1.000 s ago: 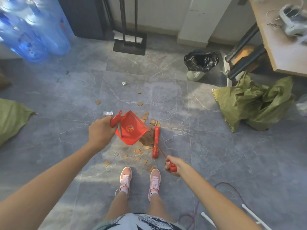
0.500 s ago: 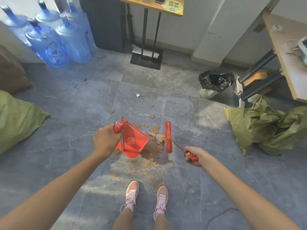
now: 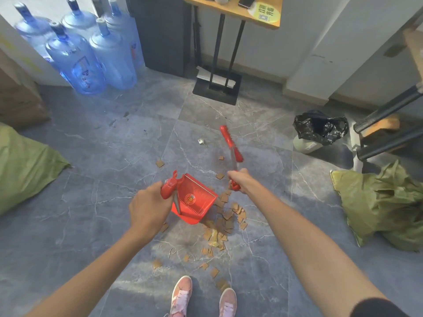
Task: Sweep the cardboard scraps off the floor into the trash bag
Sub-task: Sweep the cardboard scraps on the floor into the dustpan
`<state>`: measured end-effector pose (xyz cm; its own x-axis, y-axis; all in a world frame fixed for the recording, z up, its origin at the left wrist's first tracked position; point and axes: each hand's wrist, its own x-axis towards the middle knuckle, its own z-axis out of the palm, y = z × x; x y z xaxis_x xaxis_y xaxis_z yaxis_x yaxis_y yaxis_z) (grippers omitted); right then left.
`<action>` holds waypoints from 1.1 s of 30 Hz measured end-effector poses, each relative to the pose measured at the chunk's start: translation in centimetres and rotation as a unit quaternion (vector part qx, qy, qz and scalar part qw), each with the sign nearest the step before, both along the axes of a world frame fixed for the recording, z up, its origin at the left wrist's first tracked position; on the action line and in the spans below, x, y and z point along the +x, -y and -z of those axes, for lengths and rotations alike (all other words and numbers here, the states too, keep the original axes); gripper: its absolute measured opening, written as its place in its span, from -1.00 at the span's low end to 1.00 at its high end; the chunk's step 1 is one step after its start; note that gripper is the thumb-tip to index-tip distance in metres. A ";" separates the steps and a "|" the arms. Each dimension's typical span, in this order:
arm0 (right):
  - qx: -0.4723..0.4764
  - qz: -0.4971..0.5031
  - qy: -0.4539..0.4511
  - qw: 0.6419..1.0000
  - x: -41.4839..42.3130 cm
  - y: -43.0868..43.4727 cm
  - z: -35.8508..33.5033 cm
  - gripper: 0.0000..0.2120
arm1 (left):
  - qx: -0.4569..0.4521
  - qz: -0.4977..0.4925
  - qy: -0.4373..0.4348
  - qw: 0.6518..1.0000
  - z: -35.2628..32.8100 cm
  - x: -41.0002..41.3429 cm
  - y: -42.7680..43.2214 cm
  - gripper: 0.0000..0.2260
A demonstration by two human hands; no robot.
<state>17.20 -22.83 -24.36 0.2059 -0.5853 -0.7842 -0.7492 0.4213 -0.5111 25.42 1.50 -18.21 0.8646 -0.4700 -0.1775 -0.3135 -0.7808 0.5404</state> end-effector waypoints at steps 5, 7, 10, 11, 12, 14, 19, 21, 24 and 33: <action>-0.042 -0.093 -0.053 0.993 4.4 1.9 6.0 -0.80 | -0.007 -0.010 -0.001 1.000 2.2 1.4 0.4 -0.59; -0.058 -0.128 -0.062 0.988 5.4 2.2 8.1 -0.79 | -0.005 -0.018 -0.004 1.000 3.0 1.7 0.2 -0.60; -0.075 -0.155 -0.055 0.984 6.9 2.2 10.9 -0.77 | -0.006 -0.035 -0.006 0.999 4.0 1.9 -0.4 -0.61; -0.083 -0.164 -0.056 0.981 7.2 2.0 11.7 -0.78 | -0.006 -0.040 -0.007 0.999 4.3 2.0 -0.7 -0.62; -0.088 -0.173 -0.060 0.979 7.2 1.7 12.3 -0.81 | -0.009 -0.048 -0.009 0.999 4.5 2.0 -0.9 -0.62; -0.090 -0.194 -0.068 0.975 6.4 1.0 13.2 -0.87 | -0.012 -0.056 -0.014 0.998 4.7 1.9 -1.4 -0.65; -0.070 -0.226 -0.095 0.967 -0.5 0.1 13.1 -0.88 | -0.014 -0.051 -0.032 0.998 4.4 1.4 -2.7 -0.65; -0.050 -0.235 -0.099 0.966 -4.5 -0.5 12.0 -0.87 | -0.013 -0.049 -0.044 0.998 3.7 1.0 -3.0 -0.65; -0.012 -0.222 -0.121 0.967 -10.9 -2.3 10.3 -0.71 | -0.007 -0.036 -0.048 0.998 2.0 0.3 -3.3 -0.64; 0.027 -0.180 -0.156 0.971 -21.7 -8.4 3.8 -0.76 | 0.032 -0.002 -0.030 0.999 -2.1 -2.9 -5.8 -0.60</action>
